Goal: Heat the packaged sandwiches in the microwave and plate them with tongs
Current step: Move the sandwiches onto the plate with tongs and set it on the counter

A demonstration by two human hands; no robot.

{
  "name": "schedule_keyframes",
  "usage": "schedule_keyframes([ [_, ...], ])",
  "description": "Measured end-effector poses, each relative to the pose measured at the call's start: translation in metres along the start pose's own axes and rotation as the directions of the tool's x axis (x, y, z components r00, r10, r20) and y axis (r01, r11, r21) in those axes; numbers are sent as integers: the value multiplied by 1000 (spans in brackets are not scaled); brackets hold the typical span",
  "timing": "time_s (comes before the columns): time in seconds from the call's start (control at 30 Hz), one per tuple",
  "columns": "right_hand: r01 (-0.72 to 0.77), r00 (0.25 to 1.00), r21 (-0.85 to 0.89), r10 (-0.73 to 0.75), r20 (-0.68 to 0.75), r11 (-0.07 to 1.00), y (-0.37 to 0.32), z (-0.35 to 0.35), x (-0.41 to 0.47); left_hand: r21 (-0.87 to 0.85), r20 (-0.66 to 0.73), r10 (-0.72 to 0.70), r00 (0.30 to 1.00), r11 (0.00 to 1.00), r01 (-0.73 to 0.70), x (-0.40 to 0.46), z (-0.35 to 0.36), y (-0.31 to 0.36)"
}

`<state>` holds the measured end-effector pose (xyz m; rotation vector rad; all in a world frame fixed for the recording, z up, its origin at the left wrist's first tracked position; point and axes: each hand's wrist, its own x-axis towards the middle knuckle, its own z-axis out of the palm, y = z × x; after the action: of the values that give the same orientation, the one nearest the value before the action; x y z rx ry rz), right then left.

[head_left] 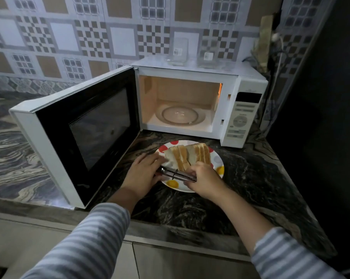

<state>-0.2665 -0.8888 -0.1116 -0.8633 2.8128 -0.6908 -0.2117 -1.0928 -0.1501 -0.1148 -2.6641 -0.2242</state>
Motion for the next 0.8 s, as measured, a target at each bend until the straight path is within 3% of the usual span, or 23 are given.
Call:
schedule_keyframes([
  [0.13,-88,993,31,90,-82,996,-2,19,4,-23,-16,-275,961,961,275,-4,12,4],
  [0.27,-161,965,-96,136,-223,982,-10,44,6,-91,154,-470,869,869,486,-9,30,12],
  [0.43,-174,953,-135,133,-271,975,-9,52,6,-55,244,-474,846,864,500,-15,39,20],
  [0.57,-129,887,71,147,-437,989,11,39,2,-27,290,-474,831,864,502,-12,38,19],
  [0.67,-217,817,130,253,-518,967,41,23,1,-23,334,-459,823,869,494,-8,37,14],
  [0.8,-345,845,111,360,-396,932,83,14,9,1,379,-439,814,880,474,0,36,2],
])
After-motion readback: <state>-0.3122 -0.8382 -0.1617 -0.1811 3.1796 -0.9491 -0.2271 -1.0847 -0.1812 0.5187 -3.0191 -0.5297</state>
